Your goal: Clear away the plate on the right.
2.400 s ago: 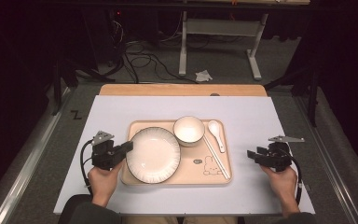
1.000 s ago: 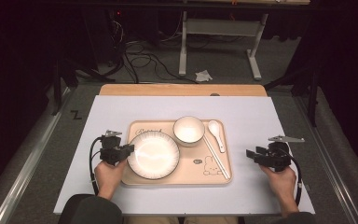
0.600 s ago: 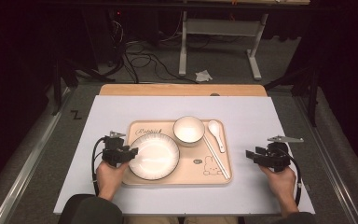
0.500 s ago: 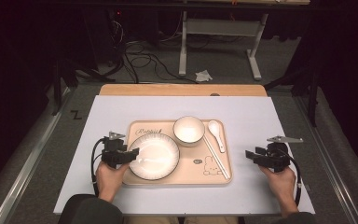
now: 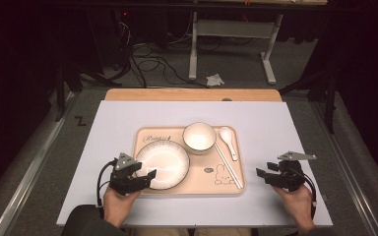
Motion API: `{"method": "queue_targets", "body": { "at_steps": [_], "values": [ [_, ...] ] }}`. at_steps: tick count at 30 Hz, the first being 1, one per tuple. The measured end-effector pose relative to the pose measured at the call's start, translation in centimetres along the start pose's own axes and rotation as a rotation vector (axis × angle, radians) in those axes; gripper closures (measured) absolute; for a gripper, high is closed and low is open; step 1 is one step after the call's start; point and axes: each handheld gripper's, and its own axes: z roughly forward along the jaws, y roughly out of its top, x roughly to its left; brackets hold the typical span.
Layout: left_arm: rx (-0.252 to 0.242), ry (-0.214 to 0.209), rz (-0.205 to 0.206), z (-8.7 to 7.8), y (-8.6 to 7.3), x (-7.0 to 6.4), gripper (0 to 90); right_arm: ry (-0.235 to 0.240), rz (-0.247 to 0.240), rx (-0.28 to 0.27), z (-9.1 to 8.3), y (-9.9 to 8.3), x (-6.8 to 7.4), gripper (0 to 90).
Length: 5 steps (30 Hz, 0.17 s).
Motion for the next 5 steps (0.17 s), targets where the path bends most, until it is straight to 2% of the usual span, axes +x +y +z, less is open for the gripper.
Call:
{"method": "queue_targets", "body": {
  "at_steps": [1,5],
  "values": [
    [0.001,0.009,0.014,-0.14,-0.3,-0.29,36.6,0.003,0.004,-0.002,-0.06,-0.07,-0.01,44.8],
    [-0.012,0.016,0.021,-0.35,-0.35,-0.38,36.1,0.005,0.01,-0.009,-0.05,-0.03,-0.1,44.4]
  ]
}}
